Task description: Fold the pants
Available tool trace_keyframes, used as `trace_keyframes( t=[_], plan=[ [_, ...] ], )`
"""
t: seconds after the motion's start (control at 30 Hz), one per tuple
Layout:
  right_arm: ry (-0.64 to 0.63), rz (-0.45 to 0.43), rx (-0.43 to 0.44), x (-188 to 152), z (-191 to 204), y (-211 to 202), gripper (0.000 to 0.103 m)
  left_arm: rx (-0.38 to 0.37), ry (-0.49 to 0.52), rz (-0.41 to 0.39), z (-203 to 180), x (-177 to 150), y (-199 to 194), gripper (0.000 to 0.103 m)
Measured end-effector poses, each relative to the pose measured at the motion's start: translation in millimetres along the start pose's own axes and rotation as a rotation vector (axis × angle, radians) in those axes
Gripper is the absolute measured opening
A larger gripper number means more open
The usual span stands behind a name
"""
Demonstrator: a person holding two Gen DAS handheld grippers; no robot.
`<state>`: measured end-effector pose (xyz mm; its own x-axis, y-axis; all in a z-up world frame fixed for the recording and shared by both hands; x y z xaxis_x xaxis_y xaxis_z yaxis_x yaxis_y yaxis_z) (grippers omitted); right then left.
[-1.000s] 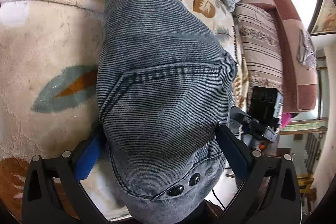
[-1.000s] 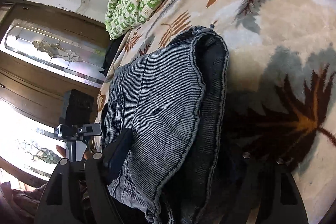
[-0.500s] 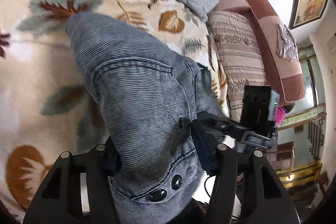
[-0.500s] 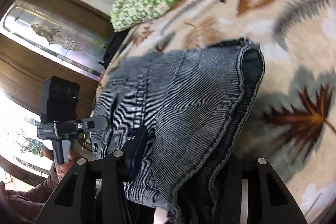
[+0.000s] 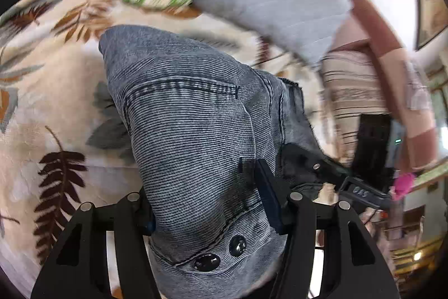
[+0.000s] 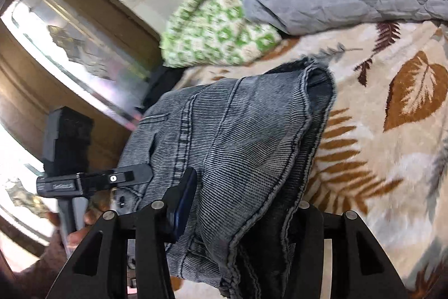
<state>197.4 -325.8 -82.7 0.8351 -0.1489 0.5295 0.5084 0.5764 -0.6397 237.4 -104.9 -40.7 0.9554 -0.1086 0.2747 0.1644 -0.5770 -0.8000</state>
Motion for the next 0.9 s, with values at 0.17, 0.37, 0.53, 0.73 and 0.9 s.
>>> trace_keyframes(
  t=[0.17,0.37,0.53,0.73,0.9],
  plan=[
    [-0.033,0.054,-0.171,-11,-32,41,0.052,0.127,-0.007,0.047,35,-12,45,0.073],
    [-0.099,0.010,-0.307,-16,-55,34,0.079,0.210,-0.004,-0.014,43,-20,40,0.097],
    [0.018,-0.009,-0.325,-18,-68,-4,0.081,0.320,0.009,-0.079,31,-31,12,0.097],
    [-0.021,0.025,-0.460,-45,-36,-34,0.098,0.426,0.021,-0.140,5,-74,-12,0.097],
    [-0.058,0.066,-0.547,-93,-7,-48,0.102,0.394,-0.039,-0.200,-7,-115,-25,0.097]
  ],
)
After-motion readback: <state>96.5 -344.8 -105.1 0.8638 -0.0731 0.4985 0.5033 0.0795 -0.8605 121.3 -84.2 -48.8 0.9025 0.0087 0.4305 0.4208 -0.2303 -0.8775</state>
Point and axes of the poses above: each gripper's, at about its wrist camera, not at the fingertips, and y roughly the way its jaws point, z to its left, x to its top, the point moved 5 cm from there along y, roughly the way its jaws point, and after that the axes turned 3 degrees about -x, right-handed, at the moved point
